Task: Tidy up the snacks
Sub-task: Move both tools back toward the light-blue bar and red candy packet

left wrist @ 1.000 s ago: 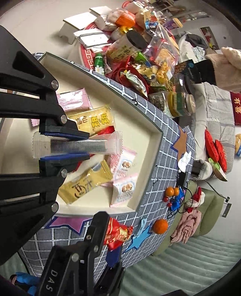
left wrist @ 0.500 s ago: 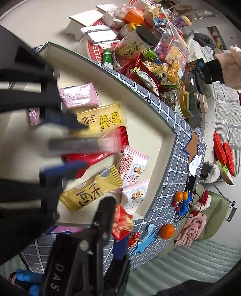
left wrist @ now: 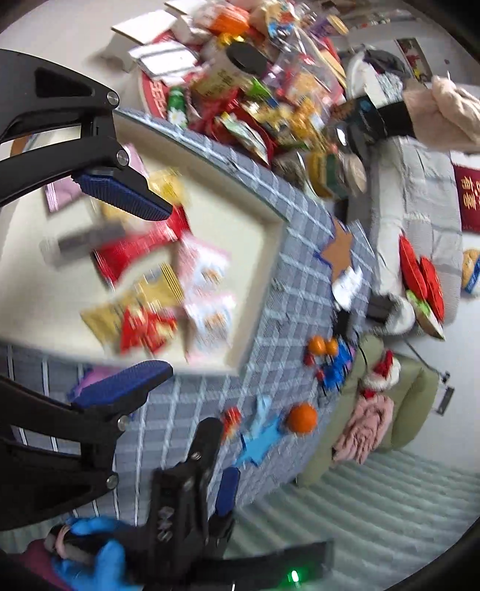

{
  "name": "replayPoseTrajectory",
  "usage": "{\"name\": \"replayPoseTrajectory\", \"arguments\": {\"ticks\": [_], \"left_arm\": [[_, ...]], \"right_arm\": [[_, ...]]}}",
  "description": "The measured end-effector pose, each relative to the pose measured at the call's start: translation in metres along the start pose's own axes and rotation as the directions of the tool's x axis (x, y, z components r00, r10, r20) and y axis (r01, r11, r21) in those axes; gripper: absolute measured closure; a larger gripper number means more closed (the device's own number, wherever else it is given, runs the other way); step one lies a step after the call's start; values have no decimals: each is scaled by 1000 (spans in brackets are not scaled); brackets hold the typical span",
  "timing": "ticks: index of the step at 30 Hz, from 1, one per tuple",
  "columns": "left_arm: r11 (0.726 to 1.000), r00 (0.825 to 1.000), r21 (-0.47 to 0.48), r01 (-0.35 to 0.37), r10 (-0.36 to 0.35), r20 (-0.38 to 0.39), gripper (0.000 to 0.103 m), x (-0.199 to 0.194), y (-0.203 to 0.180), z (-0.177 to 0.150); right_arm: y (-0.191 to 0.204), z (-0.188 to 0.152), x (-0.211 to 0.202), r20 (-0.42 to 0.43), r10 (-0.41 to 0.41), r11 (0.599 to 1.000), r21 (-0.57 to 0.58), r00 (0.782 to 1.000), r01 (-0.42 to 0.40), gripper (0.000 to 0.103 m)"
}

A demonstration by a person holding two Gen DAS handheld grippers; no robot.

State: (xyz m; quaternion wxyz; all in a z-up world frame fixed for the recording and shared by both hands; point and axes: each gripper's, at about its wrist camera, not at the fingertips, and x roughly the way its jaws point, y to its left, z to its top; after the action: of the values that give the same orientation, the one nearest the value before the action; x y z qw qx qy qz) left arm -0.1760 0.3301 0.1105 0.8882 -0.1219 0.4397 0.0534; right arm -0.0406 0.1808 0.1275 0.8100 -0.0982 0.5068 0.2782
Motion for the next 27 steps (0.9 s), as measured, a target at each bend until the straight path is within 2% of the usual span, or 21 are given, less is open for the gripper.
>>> {"name": "replayPoseTrajectory", "arguments": {"ticks": [4,6,9,12,17,23,27], "left_arm": [[996,996,25,80,-81,38,20,-17,-31,22],[994,993,36,105,-107,54,17,-22,-48,33],[992,991,41,116,-119,60,15,-19,-71,44],[994,995,57,93,-95,33,15,0,-90,48],[992,996,98,78,-73,-53,15,40,-110,33],[990,991,129,55,-38,-131,15,69,-108,3],[990,988,133,47,-26,-154,15,78,-102,-11]], "right_arm": [[-58,5,-10,8,-53,988,146,999,51,0],[-87,4,-7,-7,-70,969,238,998,69,0],[-119,2,3,-41,-87,937,337,995,96,0],[-141,3,13,-57,-111,909,397,992,125,0],[-165,11,37,-71,-175,862,471,982,188,0],[-189,24,74,-85,-299,784,545,950,296,0],[-198,37,97,-109,-333,770,542,937,337,0]]}}
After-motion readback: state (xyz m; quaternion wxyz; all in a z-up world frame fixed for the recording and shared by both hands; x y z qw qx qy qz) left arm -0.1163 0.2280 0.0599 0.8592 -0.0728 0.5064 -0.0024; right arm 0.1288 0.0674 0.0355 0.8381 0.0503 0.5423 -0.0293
